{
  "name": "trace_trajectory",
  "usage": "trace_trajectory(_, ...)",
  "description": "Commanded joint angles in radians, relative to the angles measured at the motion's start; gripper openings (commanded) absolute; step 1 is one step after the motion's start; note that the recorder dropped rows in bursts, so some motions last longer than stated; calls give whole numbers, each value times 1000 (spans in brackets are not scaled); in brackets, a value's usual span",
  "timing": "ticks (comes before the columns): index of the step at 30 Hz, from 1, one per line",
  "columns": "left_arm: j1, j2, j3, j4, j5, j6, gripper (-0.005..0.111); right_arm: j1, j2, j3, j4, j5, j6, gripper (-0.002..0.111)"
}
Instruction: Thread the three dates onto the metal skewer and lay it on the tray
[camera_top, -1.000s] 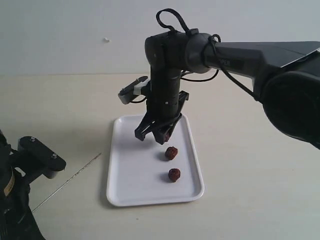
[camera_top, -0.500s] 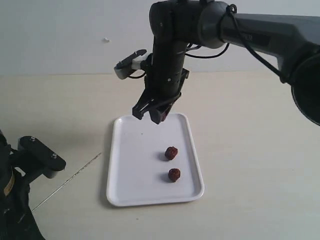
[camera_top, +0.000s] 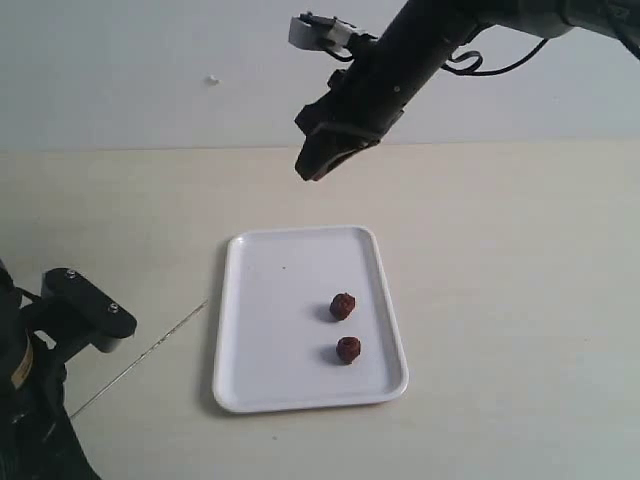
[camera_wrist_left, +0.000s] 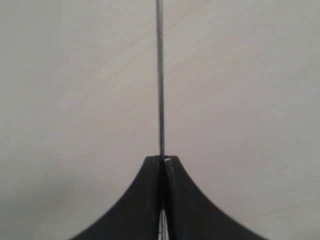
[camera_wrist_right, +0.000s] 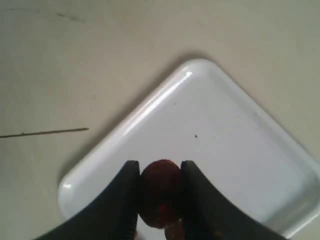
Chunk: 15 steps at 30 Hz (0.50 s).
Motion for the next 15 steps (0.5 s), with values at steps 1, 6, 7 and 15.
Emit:
trace_trajectory(1,1,-6,4,11,-91,22,0,-52,21,6,188,-2,-104,27)
trace_trajectory(6,1,-6,4,211,-205,22,0,-110,90,6,275,-2,-149,27)
trace_trajectory(7,4,-6,4,265,-212,6,0,-117,97,6,287,-2,-157,27)
trace_trajectory(15,215,-3,4,661,-630,-143,0,-171,111,6,448,-2,-170,27)
